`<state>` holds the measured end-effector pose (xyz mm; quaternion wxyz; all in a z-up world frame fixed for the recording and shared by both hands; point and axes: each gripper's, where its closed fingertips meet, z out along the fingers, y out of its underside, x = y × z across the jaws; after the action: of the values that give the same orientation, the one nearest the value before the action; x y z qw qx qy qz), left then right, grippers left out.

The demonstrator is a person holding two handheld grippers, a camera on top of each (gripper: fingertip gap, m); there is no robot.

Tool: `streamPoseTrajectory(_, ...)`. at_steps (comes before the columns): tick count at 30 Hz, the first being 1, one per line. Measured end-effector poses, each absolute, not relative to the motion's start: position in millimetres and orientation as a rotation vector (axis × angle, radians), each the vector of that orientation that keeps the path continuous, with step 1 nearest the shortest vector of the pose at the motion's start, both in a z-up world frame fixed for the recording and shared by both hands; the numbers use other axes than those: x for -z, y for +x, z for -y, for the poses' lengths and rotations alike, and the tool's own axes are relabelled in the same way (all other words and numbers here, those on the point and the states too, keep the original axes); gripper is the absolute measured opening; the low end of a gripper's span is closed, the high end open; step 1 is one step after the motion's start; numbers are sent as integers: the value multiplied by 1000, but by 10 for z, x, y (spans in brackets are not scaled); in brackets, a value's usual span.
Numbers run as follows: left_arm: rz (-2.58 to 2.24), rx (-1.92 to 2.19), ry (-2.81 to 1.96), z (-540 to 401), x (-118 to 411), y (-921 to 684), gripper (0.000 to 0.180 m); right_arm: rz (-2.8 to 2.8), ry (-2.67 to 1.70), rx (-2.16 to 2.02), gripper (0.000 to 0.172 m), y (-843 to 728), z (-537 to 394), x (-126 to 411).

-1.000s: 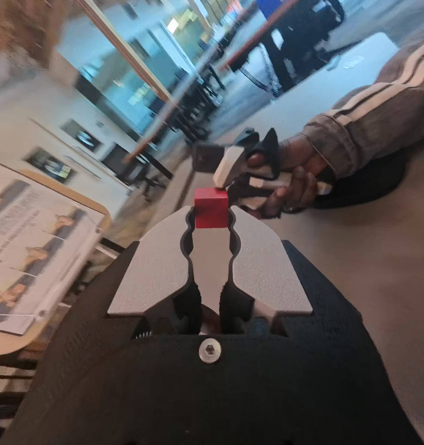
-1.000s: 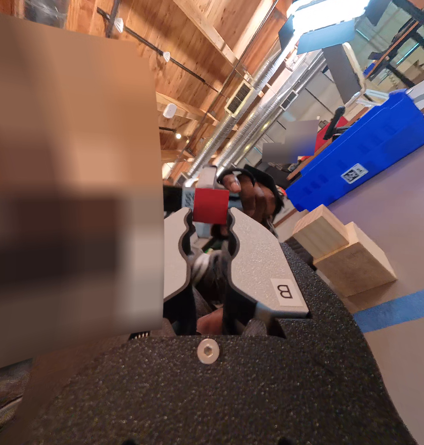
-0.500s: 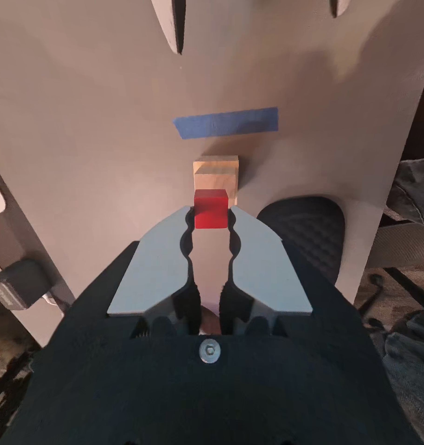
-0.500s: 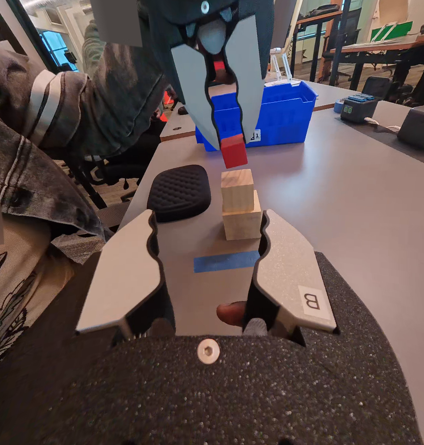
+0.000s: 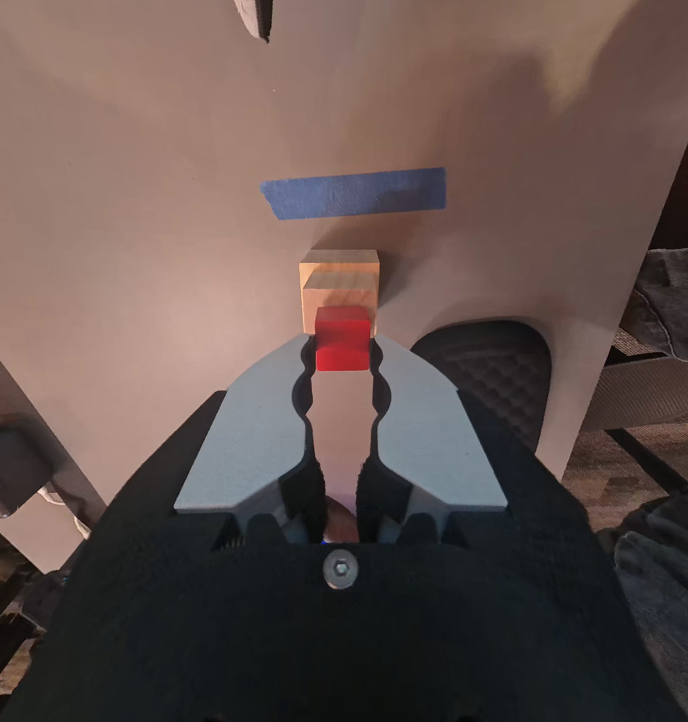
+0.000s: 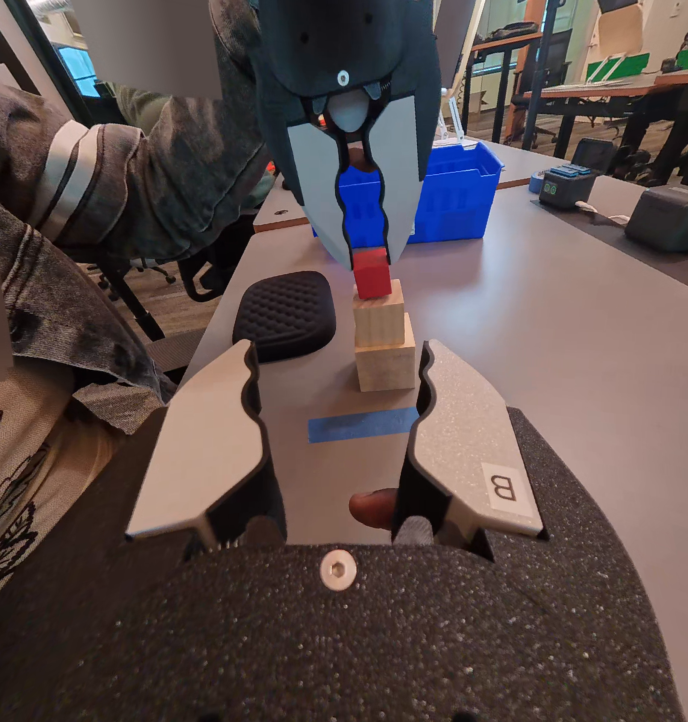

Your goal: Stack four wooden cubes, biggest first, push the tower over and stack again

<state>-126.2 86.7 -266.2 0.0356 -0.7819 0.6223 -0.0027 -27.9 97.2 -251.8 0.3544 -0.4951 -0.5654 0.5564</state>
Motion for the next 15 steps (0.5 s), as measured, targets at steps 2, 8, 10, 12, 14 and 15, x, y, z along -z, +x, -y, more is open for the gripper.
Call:
streamPoseTrajectory(2, -1915, 17, -2397, -869, 2670, -1257, 26, 1456, -1279, -1442, 78, -274, -976, 2508)
streamPoseTrajectory(8, -1911, 10, -2378, -881, 2674, -1269, 32, 1455, -1274, -1450, 78, -265, -972, 2496)
streamPoseTrajectory(10, -1873, -9, -2361, -912, 2635, -1282, 38, 1457, -1272, -1451, 78, -262, -969, 2494)
streamPoseTrajectory(12, -1741, 5, -2266, -1011, 2516, -1209, 45, 1452, -1269, -1452, 78, -254, -976, 2483)
streamPoseTrajectory(14, -1489, 112, -2042, -1164, 2276, -984, 54, 1441, -1274, -1439, 78, -243, -1008, 2477)
streamPoseTrajectory(15, -1329, 194, -1882, -1223, 2088, -858, 57, 1431, -1278, -1432, 78, -238, -1031, 2474)
